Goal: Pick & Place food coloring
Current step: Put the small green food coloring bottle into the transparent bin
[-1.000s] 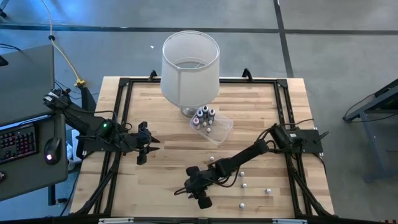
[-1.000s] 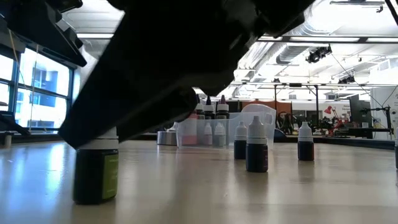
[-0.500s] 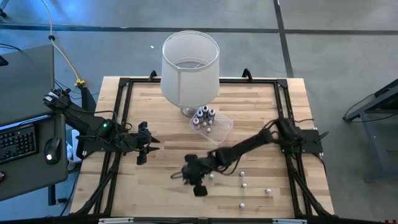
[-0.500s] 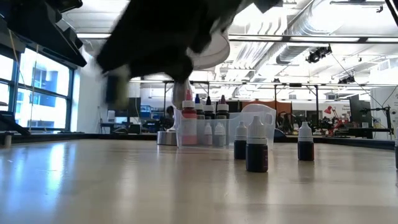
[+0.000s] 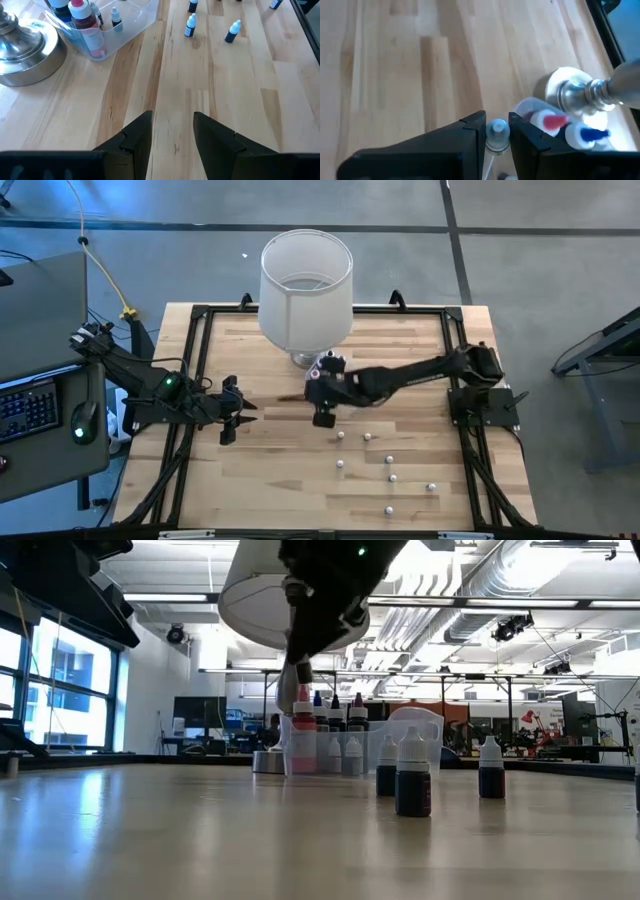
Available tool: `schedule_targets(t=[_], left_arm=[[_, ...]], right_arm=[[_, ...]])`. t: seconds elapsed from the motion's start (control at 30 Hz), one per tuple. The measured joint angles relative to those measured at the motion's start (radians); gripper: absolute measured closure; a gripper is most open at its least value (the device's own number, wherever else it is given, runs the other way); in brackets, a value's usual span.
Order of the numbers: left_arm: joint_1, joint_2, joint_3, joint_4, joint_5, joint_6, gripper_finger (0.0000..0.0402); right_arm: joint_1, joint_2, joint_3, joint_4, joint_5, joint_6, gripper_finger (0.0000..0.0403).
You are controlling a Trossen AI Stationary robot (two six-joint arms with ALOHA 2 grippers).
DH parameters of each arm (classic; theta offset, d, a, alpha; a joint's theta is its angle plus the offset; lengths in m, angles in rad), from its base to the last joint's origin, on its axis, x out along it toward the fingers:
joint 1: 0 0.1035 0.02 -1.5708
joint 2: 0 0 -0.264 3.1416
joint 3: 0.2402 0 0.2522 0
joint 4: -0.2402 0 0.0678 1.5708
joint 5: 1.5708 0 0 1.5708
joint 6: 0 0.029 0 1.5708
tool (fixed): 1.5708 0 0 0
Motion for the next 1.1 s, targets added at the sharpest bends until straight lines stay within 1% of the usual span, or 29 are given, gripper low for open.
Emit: schedule_targets(t=[0.1,0.23,0.3,0.4,0.57,0.7,0.9,1.0,1.1], left_arm=[[0.000,0.000,0.000,-0.001,0.000,0.000,0.0260],[0.000,0.000,0.000,0.000,0.002,-0.003,0.0260],[0.000,0.006,0.000,0.000,0.008,-0.008,0.0260],[0.000,0.007,-0.001,0.001,0.015,-0.009,0.0260],[0.000,0.007,-0.001,0.001,0.009,-0.009,0.0260],[0.000,0.007,-0.001,0.010,0.008,-0.009,0.0260],[0.000,0.007,-0.001,0.030,0.008,-0.002,0.0260],[0.000,0.007,-0.001,0.030,0.008,0.001,0.0260],[0.000,0.007,-0.001,0.030,0.008,0.001,0.0260]], right_arm=[[-0.047,0.008,-0.017,0.015,-0.029,0.014,0.0344],[-0.089,0.006,-0.130,0.113,-0.065,0.075,0.0344],[-0.095,0.006,-0.187,0.185,-0.077,0.086,0.0342],[-0.092,0.003,-0.251,0.290,-0.065,0.088,0.0342],[-0.113,0.003,-0.326,0.420,-0.095,0.089,0.0343],[-0.132,0.003,-0.367,0.429,-0.096,0.113,0.0335],[-0.146,0.003,-0.393,0.457,-0.130,0.116,0.0327],[-0.146,0.003,-0.394,0.484,-0.132,0.115,0.0316],[-0.146,0.003,-0.393,0.495,-0.156,0.115,0.0299]])
